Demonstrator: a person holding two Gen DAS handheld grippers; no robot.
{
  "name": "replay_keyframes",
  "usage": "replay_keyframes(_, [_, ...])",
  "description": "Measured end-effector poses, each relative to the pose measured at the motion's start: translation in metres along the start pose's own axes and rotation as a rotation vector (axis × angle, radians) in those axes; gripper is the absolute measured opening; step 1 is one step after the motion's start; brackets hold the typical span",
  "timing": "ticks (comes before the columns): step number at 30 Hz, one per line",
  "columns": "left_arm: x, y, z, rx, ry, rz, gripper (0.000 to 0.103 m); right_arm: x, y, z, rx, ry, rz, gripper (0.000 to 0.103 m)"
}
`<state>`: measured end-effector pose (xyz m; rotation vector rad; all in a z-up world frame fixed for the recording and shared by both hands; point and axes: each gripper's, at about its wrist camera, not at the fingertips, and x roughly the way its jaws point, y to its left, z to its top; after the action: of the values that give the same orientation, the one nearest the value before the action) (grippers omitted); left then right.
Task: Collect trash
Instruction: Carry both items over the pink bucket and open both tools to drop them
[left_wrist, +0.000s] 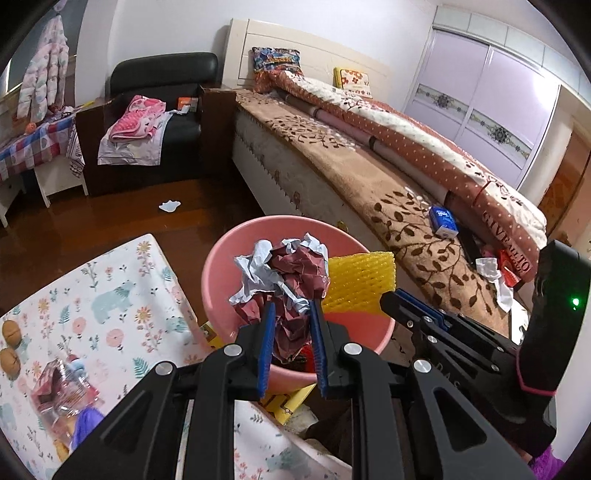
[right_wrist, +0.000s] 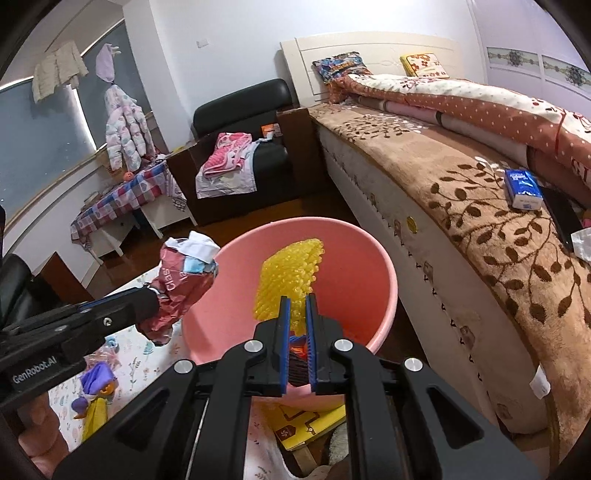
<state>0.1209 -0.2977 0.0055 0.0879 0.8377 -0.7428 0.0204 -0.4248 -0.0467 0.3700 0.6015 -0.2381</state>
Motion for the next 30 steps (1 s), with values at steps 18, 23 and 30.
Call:
replay_keyframes(18, [-0.036,0.023,-0.001,-0.012,-0.067,0.081,0.048,0.002,0.005,-0.002,0.008,0.036,0.035,0.038])
replay_keyframes(23, [-0.072,0.041,-0.001,-0.020,-0.125,0.135,0.048,-0.012,0.024,0.000,-0.013,0.012,0.064,0.038])
replay_keyframes(30, [-0.137,0.088,-0.006,-0.074,-0.210,0.235,0.048,-0.031,0.055,-0.001,-0.052,-0.010,0.131,0.038])
